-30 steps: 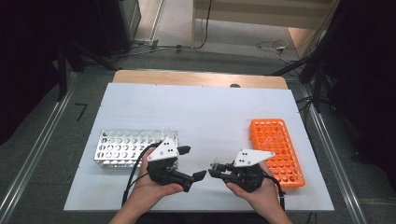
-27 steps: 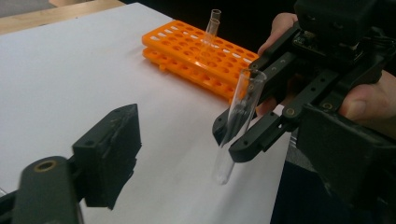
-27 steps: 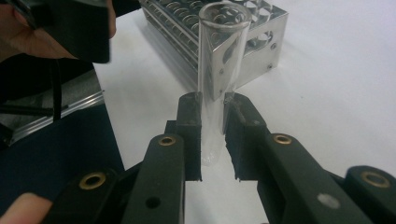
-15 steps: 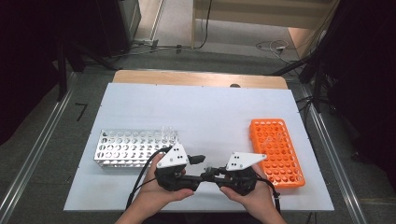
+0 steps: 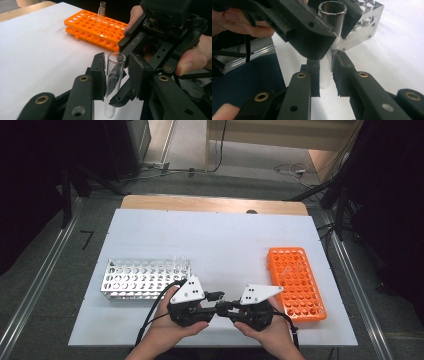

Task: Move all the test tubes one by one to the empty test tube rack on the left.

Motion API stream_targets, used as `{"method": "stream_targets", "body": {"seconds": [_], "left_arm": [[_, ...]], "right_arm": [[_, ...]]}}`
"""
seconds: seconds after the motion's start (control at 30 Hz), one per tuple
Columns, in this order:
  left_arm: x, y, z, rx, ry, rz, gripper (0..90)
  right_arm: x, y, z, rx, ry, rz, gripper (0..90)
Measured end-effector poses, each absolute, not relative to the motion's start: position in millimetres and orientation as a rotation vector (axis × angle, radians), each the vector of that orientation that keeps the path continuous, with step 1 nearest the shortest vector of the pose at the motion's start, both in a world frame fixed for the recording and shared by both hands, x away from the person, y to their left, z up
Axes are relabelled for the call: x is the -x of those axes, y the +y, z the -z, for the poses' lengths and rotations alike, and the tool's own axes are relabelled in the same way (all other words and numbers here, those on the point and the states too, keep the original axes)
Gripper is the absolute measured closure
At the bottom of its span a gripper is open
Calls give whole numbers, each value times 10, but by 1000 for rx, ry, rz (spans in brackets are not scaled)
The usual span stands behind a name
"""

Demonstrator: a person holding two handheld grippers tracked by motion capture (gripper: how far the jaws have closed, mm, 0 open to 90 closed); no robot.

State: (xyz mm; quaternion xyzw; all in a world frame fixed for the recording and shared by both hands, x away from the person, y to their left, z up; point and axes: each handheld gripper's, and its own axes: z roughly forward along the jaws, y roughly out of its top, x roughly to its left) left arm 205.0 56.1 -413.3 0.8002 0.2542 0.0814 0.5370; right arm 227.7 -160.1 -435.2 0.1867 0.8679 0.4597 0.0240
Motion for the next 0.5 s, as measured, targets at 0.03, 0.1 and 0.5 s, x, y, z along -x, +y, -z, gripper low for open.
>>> {"method": "stream_targets", "body": {"seconds": [0.03,0.1,0.5], "left_arm": [[-2050,562,4132,-1903,604,-195,686],[-2047,563,4131,-1905,602,-202,703],[-2037,576,4120,-1905,590,-219,759]], "right_arm": [[-2276,-1601,4352,-580,2688,-1423,740],[-2275,-1601,4351,-580,2688,-1424,739],[-2277,-1601,4350,-577,2697,-1448,739]]}}
